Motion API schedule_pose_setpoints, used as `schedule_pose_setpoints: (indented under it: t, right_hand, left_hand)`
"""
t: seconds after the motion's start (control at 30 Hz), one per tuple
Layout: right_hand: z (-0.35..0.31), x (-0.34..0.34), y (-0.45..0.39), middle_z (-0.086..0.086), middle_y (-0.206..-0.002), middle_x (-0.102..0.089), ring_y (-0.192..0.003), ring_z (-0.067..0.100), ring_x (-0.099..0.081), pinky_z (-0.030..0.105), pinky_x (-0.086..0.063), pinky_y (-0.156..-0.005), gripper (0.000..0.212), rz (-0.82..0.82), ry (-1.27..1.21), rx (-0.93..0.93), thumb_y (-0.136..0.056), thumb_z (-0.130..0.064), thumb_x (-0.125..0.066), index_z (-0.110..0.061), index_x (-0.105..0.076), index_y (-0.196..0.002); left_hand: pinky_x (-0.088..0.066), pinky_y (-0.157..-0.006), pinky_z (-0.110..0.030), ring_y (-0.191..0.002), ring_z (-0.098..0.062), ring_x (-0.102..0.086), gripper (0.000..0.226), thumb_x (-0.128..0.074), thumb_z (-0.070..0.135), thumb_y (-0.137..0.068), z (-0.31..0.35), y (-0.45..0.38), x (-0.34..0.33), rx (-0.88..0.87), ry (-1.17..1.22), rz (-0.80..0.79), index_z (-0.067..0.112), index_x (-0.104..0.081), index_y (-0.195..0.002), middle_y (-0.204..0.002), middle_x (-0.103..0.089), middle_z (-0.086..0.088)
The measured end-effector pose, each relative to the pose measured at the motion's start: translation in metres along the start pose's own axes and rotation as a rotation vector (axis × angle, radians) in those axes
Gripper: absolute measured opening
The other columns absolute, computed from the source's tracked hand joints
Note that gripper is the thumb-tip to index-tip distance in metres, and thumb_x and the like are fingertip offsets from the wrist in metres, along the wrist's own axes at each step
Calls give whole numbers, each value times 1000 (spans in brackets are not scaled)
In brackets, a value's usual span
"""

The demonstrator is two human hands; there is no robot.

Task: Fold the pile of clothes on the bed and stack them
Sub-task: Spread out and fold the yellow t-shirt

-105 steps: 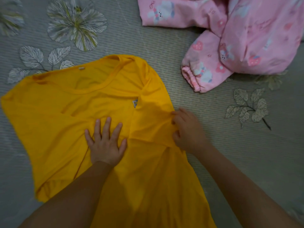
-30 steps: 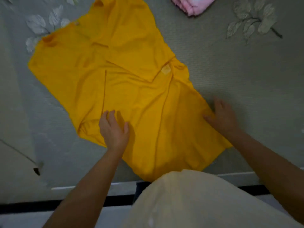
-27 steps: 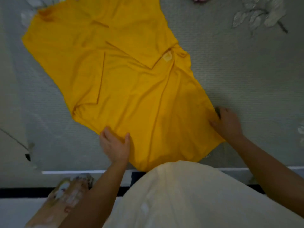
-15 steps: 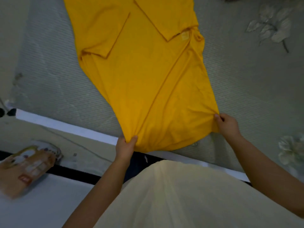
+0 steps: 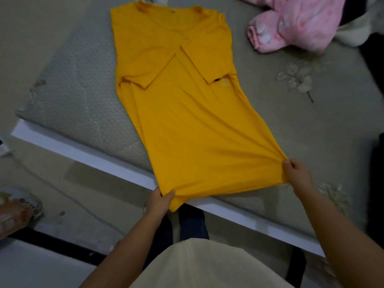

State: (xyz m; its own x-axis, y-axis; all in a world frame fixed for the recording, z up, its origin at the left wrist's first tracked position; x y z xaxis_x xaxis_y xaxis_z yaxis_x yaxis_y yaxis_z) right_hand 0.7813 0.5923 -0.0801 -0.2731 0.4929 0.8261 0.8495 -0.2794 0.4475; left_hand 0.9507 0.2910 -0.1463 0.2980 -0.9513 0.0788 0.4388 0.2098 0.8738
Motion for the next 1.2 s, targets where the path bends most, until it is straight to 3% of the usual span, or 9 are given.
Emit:
schedule_pose_setpoints:
  t: [0.1,0.37,0.5,0.6,0.73,0.8,0.93,1.03,1.2]
  right_hand:
    - [1,8,2,31,-96,-58,-92,40,-53,36,-32,-67,25,-26,143,33,-94,-5,-43,13,-59,-101]
    - [19,11,-20,29,-116,-54,-106,41,-51,42,-40,-83,30,-121,326,84,-91,-4,-47,5,-50,-120]
    - [34,1,-21,25,-104,-58,-95,39,-56,42,-43,-76,23,-125,566,270,-91,-4,-41,-2,-45,-113]
    - [43,-10,-25,20,-115,-53,-103,35,-53,39,-41,-81,27,-152,839,440,-92,-10,-39,-7,-43,-119]
    - [61,-30,-23,14,-148,-21,-135,30,-23,43,-24,-106,44,-267,1112,752,-94,-23,-40,-16,-31,-137]
    - [71,-44,-17,9,-151,-16,-138,25,-19,43,-18,-109,49,-404,1149,910,-94,-29,-40,-15,-29,-140]
    - [75,-52,-25,13,-139,-37,-122,25,-42,39,-36,-97,39,-394,1181,1114,-93,-19,-40,-7,-41,-130]
    - [67,-48,-33,8,-79,-67,-65,21,-64,24,-50,-55,26,-210,1045,1368,-73,-17,-47,-8,-71,-80]
    - [50,-42,-43,14,-66,-63,-56,27,-64,26,-49,-48,24,-180,891,1263,-55,-11,-82,-2,-68,-73]
  left_hand:
    - [-39,-80,-29,-96,-23,-51,26,-52,8,-92,-2,5,-24,15,79,-17,4,-52,-117,-119,-55,-19]
    - [-41,-79,-36,-90,-24,-51,15,-48,-1,-88,-17,6,-59,51,383,149,13,-53,-89,-83,-56,-2]
    - [-39,-73,-33,-92,-28,-50,14,-57,15,-85,-25,6,-87,-113,115,156,14,-52,-72,-96,-54,-14]
    - [-34,-97,-36,-124,-32,-35,24,-58,22,-88,-25,1,-113,-188,-281,190,8,-58,-108,-142,-24,-16]
    - [-35,-96,-40,-123,-36,-36,54,-63,11,-78,-30,14,-141,-367,-928,384,6,-45,-128,-140,-30,-23]
    - [-49,-75,-41,-92,-38,-59,62,-81,-1,-51,-34,19,-151,-555,-1053,424,-4,-60,-110,-109,-58,-26]
    - [-53,-57,-36,-64,-31,-65,51,-71,-10,-49,-42,10,-149,-813,-1098,596,2,-61,-98,-79,-66,-18]
    - [-47,-50,-30,-65,-29,-58,34,-41,9,-67,-42,-3,-138,-872,-1115,676,11,-44,-100,-75,-64,-16]
    - [-47,-45,-35,-57,-36,-60,76,-85,0,-40,-31,-15,-120,-766,-1073,587,9,-40,-100,-71,-60,-23]
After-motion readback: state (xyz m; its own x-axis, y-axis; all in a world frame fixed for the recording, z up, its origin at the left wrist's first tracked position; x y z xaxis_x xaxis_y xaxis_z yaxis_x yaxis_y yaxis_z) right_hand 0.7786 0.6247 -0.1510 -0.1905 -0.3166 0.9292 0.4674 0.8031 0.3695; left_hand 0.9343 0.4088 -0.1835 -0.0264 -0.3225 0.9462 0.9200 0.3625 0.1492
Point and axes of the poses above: each hand's wrist, its own y-axis away from the middle knuckle, its own x-axis out of the back of the hand, z = x × y, the point moved 1 cm from there along -y, towards the middle knuckle
